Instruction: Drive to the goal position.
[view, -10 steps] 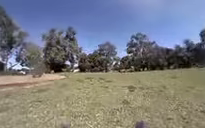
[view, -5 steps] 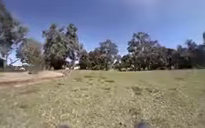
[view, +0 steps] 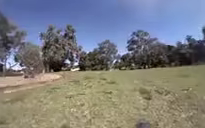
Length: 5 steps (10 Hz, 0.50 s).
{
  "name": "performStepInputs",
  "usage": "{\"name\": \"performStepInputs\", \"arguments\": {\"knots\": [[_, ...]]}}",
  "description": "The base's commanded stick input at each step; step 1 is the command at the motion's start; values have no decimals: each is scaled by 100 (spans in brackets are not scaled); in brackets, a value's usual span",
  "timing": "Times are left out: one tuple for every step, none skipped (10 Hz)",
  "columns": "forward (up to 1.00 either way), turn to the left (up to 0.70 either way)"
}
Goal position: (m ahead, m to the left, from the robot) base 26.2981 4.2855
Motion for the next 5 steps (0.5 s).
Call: {"name": "performStepInputs", "arguments": {"knots": [[100,0],[100,0],[100,0],[100,0],[100,0]]}}
